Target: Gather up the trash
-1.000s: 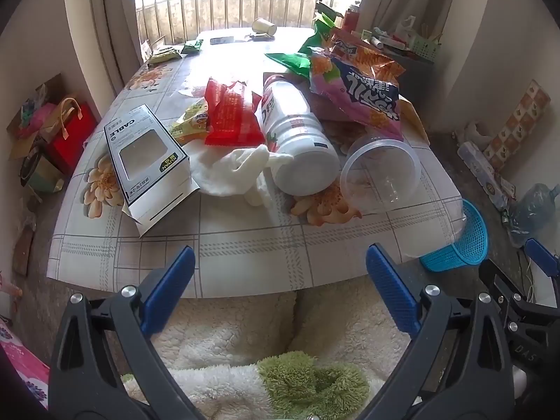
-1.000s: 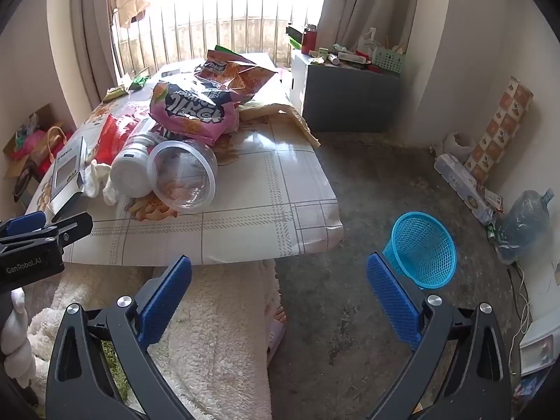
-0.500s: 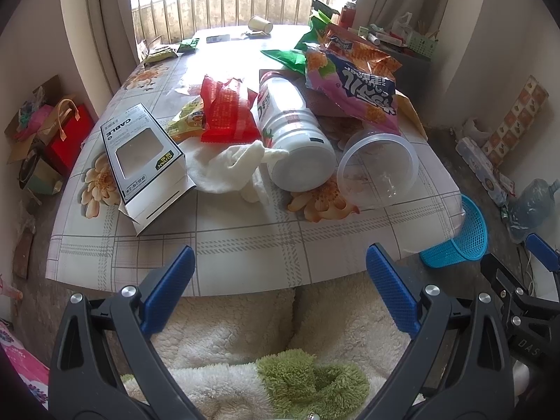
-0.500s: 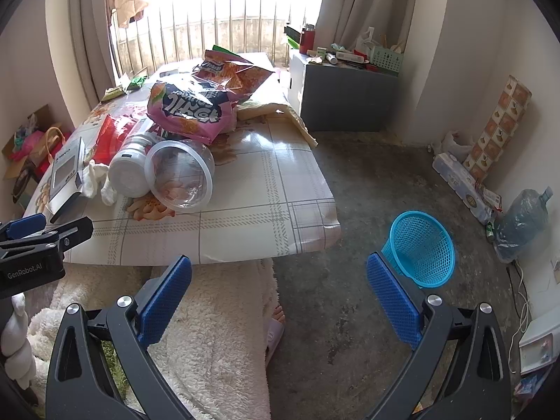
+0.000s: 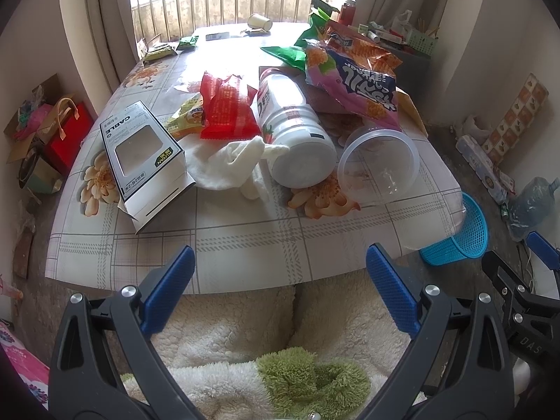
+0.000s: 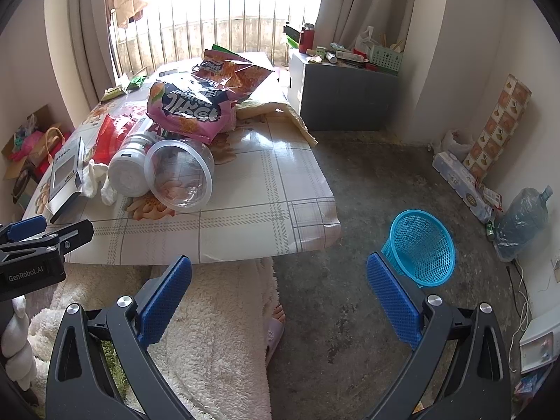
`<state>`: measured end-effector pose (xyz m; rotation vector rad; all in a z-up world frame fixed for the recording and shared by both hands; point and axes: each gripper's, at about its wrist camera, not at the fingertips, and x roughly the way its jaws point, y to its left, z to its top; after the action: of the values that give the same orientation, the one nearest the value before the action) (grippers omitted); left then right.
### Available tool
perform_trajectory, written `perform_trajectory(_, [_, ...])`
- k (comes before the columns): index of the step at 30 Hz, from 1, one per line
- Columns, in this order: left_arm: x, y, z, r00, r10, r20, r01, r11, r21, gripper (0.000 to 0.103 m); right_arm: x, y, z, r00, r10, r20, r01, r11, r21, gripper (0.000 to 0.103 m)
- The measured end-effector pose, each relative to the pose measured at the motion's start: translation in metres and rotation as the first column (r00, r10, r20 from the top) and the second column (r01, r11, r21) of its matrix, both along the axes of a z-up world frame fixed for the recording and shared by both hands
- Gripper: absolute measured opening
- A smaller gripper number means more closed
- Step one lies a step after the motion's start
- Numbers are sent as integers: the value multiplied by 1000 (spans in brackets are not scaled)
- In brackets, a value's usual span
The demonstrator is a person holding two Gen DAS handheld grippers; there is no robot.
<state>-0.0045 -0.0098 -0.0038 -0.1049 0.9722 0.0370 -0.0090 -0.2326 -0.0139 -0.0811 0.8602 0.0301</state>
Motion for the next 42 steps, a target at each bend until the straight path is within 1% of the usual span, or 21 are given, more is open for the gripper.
perform_trajectory(25, [-1, 0, -2, 1000, 2, 1, -2, 1000, 0, 94, -2, 1, 2, 1000, -8, 4, 8, 1000, -8, 97])
perform_trajectory(42, [3, 3, -2, 1000, -6, -20, 6, 1000, 4, 94, 2, -1, 6, 1000, -14, 3, 14, 1000, -6, 97])
